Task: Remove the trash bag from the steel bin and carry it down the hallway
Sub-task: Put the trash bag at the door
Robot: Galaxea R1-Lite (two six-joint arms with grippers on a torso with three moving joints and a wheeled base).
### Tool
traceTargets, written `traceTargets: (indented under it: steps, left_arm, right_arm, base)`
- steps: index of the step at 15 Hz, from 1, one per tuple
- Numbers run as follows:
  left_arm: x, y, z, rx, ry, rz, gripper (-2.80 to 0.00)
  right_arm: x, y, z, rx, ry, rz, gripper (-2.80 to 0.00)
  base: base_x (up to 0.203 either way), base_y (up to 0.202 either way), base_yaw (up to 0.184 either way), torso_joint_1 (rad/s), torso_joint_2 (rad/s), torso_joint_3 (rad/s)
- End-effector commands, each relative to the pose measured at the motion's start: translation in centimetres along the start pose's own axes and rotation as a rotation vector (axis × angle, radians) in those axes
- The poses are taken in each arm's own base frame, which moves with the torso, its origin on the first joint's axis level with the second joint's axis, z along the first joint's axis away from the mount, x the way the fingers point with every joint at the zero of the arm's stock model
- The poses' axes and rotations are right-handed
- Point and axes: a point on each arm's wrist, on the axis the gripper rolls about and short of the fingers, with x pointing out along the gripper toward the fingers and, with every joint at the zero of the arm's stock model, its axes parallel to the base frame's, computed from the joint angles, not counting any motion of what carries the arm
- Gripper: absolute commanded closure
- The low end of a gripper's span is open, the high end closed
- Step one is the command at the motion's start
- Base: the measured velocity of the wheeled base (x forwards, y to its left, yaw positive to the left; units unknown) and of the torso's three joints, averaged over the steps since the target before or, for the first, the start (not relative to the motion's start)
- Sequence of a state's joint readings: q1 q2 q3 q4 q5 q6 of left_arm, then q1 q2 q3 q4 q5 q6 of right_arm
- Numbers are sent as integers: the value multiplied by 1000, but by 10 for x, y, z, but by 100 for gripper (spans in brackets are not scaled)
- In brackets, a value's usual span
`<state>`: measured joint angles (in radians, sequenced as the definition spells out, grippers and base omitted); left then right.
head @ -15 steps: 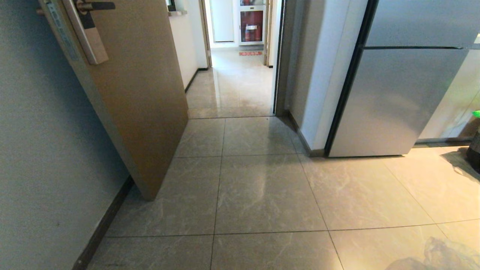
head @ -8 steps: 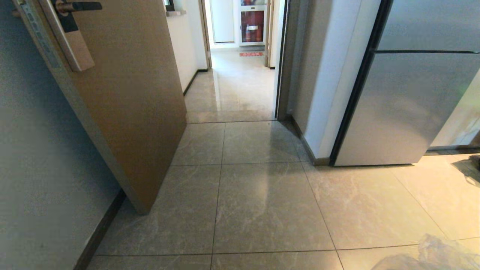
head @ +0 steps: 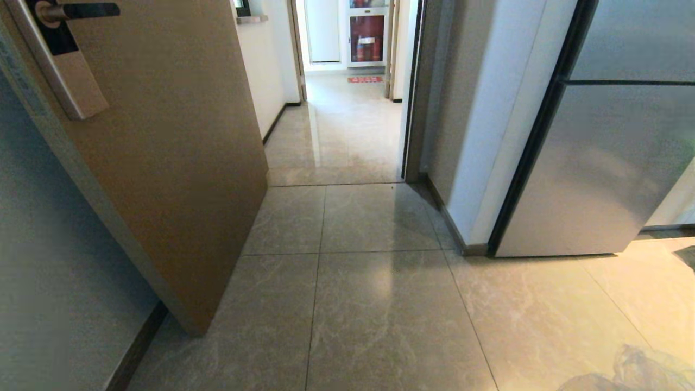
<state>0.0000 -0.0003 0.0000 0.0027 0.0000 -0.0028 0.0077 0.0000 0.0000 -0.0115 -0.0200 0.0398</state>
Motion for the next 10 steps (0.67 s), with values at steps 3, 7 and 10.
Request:
traceTargets:
  steps: [3,7,10]
  left_arm:
    - [0,0,0,0,1,0,0]
    - [0,0,0,0,1,0,0]
    - [0,0,0,0,1,0,0]
  right_arm:
    - [0,0,0,0,2,0,0]
    - [0,0,0,0,2,0,0]
    - [0,0,0,0,2,0,0]
  base:
    - [192,0,1,5,3,-2]
    - [191,0,1,2,1,6]
    - [192,0,2,2,4,1]
